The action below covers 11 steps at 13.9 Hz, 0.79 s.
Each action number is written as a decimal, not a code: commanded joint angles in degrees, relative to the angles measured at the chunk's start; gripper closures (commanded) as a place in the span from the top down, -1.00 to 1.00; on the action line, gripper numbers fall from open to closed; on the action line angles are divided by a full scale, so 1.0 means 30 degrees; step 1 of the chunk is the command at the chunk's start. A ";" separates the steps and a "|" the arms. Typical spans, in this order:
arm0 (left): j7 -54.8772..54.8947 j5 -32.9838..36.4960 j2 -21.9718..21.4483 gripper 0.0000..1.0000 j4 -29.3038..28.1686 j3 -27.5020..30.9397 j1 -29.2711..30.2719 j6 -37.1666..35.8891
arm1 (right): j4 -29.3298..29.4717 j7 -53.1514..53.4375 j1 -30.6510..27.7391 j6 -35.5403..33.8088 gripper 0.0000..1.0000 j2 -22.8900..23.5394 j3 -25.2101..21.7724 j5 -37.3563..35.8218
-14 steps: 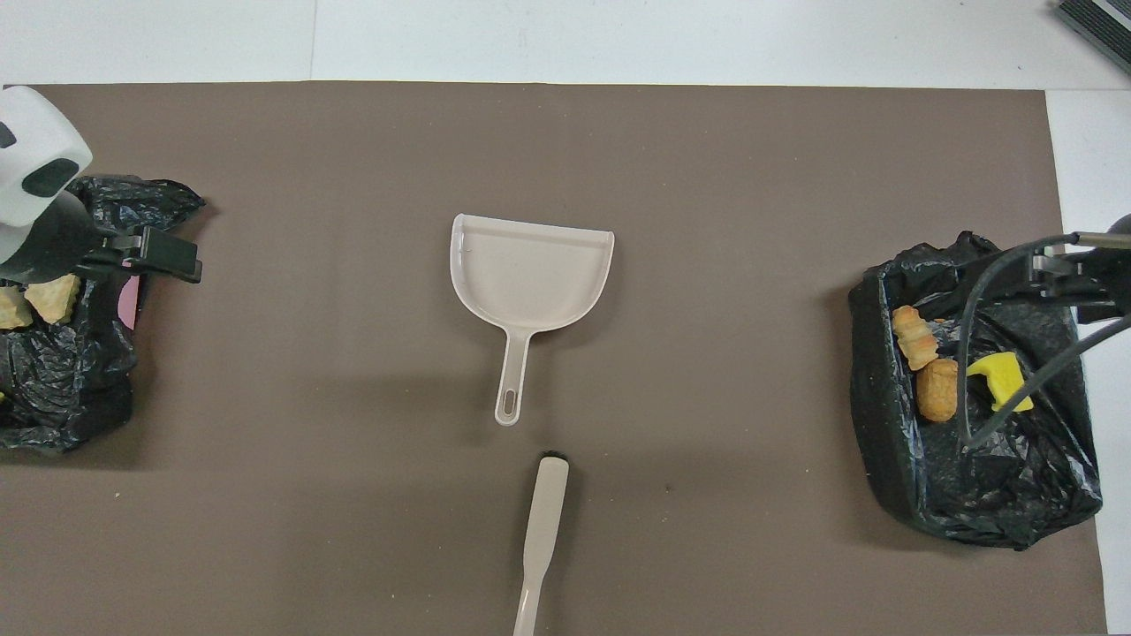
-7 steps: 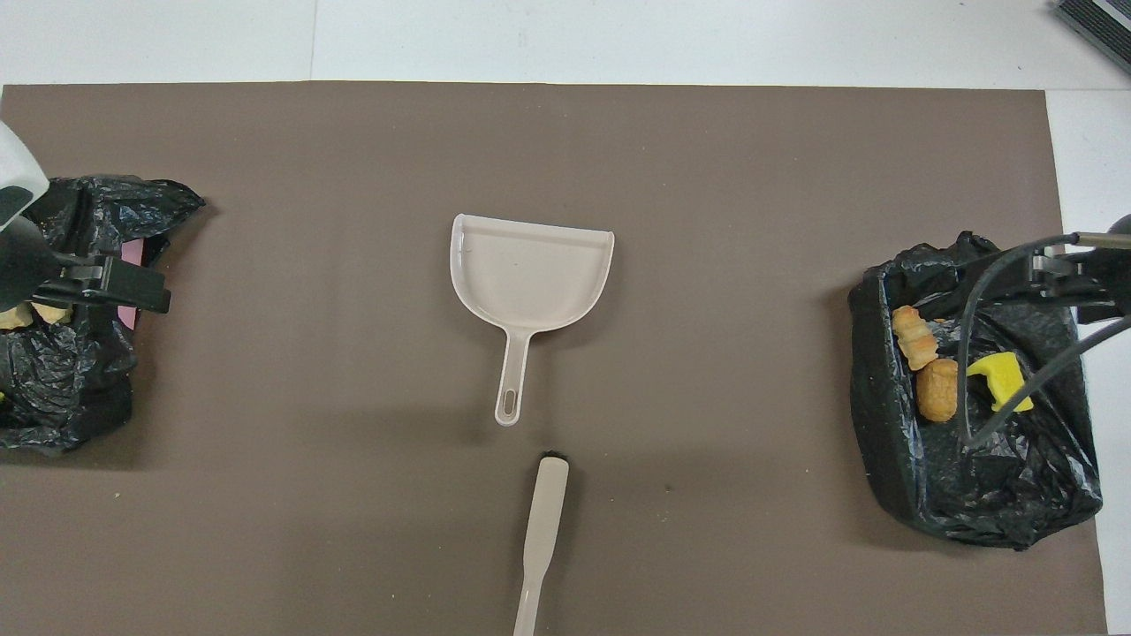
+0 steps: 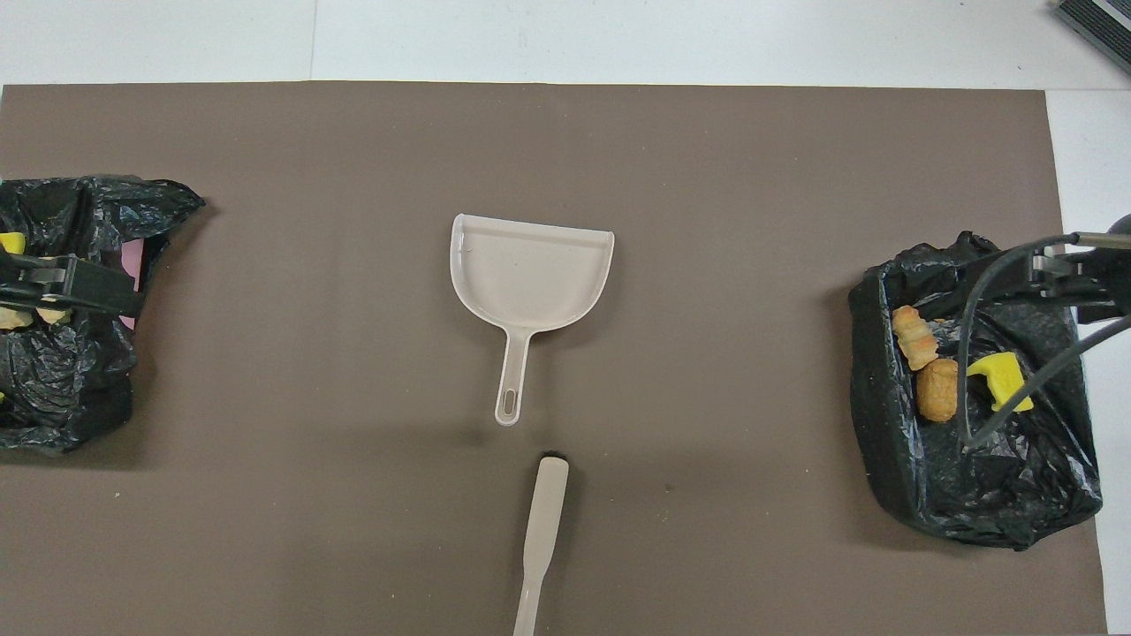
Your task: Sweep and dump trash in bin
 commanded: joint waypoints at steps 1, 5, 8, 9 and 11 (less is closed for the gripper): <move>0.0319 0.0292 0.0036 1.00 0.0278 0.0012 0.0097 -0.0548 | -0.0309 -0.0341 -0.0113 -0.0116 1.00 -0.0320 0.0037 0.0209; 0.0319 0.0233 -0.0022 1.00 0.0278 0.0012 0.0097 -0.0579 | -0.0309 -0.0341 -0.0113 -0.0116 1.00 -0.0291 0.0037 0.0208; 0.0319 0.0233 -0.0081 1.00 0.0161 0.0012 0.0097 -0.0520 | -0.0309 -0.0341 -0.0113 -0.0116 1.00 -0.0320 0.0037 0.0208; 0.0290 0.0233 -0.0110 1.00 0.0132 0.0012 0.0097 -0.0549 | -0.0309 -0.0341 -0.0113 -0.0116 1.00 -0.0291 0.0037 0.0209; 0.0290 0.0262 -0.0110 1.00 0.0131 0.0012 0.0098 -0.0608 | -0.0309 -0.0341 -0.0113 -0.0116 1.00 -0.0320 0.0037 0.0208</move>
